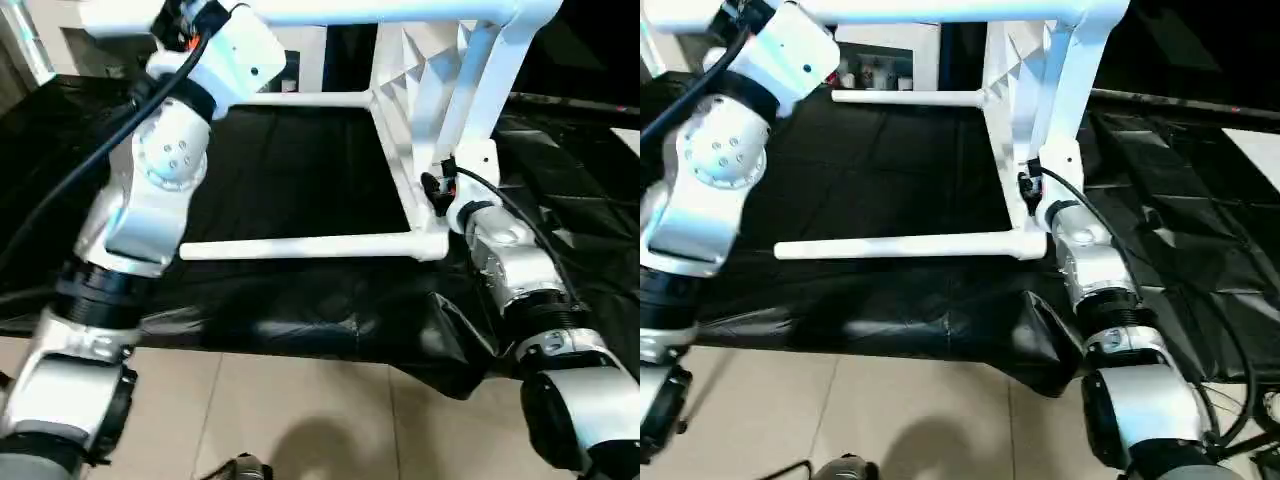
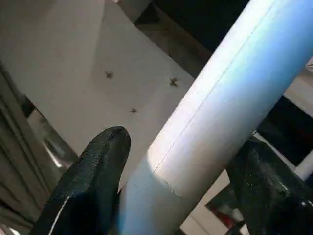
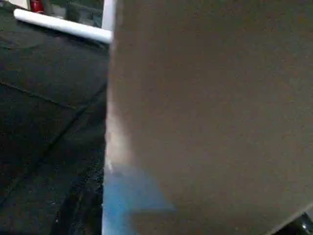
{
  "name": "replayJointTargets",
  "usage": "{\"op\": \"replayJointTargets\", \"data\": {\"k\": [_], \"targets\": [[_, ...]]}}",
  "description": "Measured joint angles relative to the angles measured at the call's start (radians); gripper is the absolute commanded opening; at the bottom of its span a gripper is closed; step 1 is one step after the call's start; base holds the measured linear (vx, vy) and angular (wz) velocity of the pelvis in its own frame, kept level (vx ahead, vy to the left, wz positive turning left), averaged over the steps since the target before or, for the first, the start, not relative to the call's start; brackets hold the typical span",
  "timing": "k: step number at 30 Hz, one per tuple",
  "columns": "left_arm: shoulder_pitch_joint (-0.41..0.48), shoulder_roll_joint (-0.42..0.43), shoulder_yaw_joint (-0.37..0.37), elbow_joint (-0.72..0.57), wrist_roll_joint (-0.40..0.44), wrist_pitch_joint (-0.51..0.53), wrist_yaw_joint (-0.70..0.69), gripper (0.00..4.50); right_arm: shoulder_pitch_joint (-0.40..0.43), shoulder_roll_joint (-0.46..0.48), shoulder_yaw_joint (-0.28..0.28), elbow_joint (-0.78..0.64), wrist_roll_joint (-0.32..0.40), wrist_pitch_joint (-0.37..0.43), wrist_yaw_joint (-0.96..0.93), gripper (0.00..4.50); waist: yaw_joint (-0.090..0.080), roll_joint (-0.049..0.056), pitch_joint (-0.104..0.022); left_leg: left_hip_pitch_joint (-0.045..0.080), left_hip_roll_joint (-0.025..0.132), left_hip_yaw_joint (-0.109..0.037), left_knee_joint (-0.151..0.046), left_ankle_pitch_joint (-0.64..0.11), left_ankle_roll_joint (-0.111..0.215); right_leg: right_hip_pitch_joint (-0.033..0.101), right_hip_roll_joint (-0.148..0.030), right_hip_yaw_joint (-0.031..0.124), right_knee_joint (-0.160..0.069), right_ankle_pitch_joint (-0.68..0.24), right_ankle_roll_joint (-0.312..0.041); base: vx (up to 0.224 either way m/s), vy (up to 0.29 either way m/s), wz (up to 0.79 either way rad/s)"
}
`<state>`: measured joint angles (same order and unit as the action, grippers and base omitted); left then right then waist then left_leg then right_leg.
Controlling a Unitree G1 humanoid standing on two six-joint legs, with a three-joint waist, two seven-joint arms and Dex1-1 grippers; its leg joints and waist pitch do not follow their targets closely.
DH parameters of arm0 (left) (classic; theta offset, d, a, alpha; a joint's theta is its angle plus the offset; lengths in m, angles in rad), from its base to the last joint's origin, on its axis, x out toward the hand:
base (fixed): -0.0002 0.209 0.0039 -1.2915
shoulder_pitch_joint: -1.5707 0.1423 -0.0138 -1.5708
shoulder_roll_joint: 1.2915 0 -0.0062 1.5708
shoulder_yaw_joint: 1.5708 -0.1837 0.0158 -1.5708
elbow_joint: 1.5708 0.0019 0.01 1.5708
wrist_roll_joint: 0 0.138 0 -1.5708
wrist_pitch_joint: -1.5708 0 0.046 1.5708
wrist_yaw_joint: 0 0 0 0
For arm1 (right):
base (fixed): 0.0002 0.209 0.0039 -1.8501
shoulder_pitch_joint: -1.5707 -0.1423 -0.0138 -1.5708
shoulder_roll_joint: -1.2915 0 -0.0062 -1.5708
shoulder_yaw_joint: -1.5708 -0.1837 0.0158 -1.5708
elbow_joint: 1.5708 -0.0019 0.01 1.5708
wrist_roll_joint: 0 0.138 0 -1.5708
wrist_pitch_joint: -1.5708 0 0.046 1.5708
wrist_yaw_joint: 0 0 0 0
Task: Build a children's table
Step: Flip table
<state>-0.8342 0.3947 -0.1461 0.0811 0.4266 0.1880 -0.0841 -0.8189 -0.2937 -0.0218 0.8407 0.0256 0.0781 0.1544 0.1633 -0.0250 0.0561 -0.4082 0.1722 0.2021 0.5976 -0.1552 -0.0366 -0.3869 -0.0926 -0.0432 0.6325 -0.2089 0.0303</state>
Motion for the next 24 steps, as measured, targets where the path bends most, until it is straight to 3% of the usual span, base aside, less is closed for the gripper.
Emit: {"op": "replayJointTargets", "data": {"k": [5,10,16,24], "targets": [[0.013,-0.08,0.086,-0.031,-0.086,0.045,0.004,3.01,-0.084,-0.125,0.016,-0.028,-0.034,-0.001,0.073,2.03,0.01,0.024,-0.001,-0.005,0.0,0.004,-0.001,0.009,0.014,-0.006,-0.002,0.0,0.002,0.0,0.0,0.0,0.0,0.0],[0.033,-0.154,0.208,-0.07,-0.216,0.094,0.028,3.01,-0.199,-0.256,0.043,-0.094,-0.097,-0.027,0.17,1.97,0.007,0.025,-0.003,-0.012,0.0,0.004,0.004,0.01,0.016,-0.014,-0.001,0.001,0.01,-0.001,-0.001,0.0,0.0,0.0],[0.065,-0.237,0.267,-0.085,-0.311,0.143,0.033,2.93,-0.324,-0.393,0.112,-0.101,-0.167,-0.026,0.307,1.94,0.008,0.009,-0.002,-0.011,0.001,0.003,0.005,0.01,0.017,-0.009,-0.002,0.001,0.01,-0.002,0.0,0.0,0.0,0.0],[0.152,-0.303,0.281,-0.106,-0.373,0.224,0.035,2.68,-0.47,-0.46,0.187,-0.056,-0.254,-0.042,0.423,1.94,-0.003,-0.021,-0.001,-0.011,0.001,0.002,0.007,0.01,0.016,-0.011,-0.001,0.0,0.008,-0.005,0.005,0.0,0.0,0.0]]}}
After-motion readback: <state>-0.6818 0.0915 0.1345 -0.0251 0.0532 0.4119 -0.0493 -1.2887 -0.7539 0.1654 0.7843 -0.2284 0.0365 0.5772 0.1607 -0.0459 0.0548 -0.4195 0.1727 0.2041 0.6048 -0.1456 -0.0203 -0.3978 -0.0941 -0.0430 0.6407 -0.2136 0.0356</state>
